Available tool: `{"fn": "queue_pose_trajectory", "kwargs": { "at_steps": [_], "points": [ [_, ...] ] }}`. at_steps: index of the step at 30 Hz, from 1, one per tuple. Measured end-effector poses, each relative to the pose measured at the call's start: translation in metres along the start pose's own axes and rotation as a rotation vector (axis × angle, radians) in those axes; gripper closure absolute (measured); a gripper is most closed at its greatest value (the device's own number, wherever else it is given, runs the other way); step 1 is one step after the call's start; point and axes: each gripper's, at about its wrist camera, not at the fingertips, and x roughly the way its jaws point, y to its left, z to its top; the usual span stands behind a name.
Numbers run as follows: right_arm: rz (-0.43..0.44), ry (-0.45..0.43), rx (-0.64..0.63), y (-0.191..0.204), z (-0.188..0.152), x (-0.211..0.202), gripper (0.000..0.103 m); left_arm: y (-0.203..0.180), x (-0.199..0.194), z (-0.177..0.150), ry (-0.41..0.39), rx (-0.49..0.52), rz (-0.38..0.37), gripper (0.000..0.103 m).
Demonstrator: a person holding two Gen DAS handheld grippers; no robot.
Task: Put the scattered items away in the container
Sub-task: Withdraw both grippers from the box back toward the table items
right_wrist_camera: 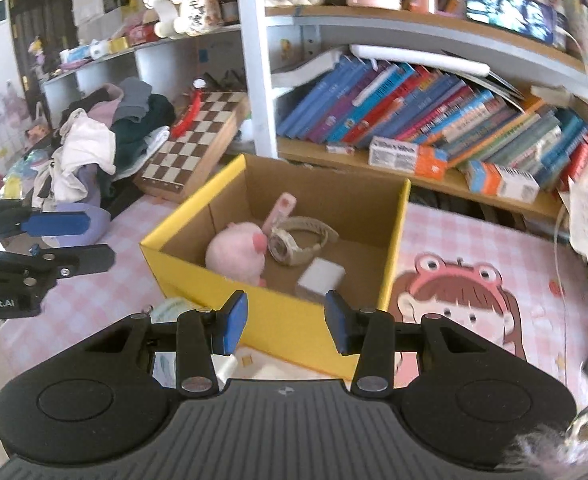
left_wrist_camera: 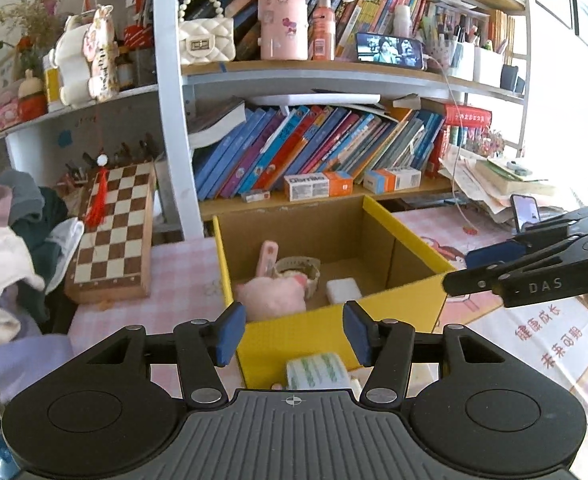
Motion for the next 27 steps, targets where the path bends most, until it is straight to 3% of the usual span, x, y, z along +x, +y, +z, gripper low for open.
{"fn": "queue_pose_trajectory", "kwargs": {
  "at_steps": [4,27],
  "points": [
    [-0.028,0.008,0.024,-0.001,-0.018,-0.006,0.062,0.0,-0.005,-0.013,0.003,-0.009,0.03,0.043],
    [-0.085,0.081,-0.014,0.036,-0.095,0.001,0.059,-0.02,-0.003,-0.074,0.132,-0.071,0.033,0.041]
  ]
}}
